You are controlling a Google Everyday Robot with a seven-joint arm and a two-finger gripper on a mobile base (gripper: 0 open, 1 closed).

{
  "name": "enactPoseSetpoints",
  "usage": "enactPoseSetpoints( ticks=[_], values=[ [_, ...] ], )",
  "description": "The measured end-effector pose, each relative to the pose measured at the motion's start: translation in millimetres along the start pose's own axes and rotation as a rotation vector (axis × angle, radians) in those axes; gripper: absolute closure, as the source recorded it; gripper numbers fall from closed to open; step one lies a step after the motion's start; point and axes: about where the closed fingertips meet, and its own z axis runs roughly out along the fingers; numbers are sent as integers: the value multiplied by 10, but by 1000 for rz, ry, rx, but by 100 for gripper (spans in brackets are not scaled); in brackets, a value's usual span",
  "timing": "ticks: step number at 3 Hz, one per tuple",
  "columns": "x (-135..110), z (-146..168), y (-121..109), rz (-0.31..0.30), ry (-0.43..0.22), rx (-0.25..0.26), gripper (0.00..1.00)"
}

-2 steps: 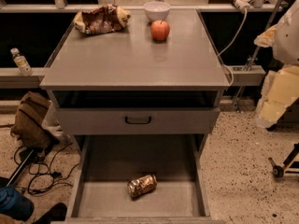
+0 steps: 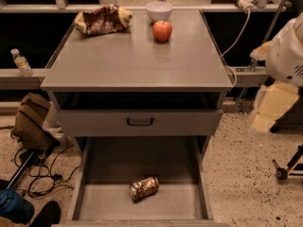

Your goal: Pick orange can from middle drawer and place on counter

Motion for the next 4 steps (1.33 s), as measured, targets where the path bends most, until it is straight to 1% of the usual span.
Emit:
enactPoseSetpoints(
  ticks=[1,2,3,4],
  values=[
    [-16,726,153,9,-49,-52,0],
    [-16,726,153,9,-49,-52,0],
    [-54,1023,275,12,-81,-62,0],
    [-214,1837,586,3,-134,-121,0]
  ],
)
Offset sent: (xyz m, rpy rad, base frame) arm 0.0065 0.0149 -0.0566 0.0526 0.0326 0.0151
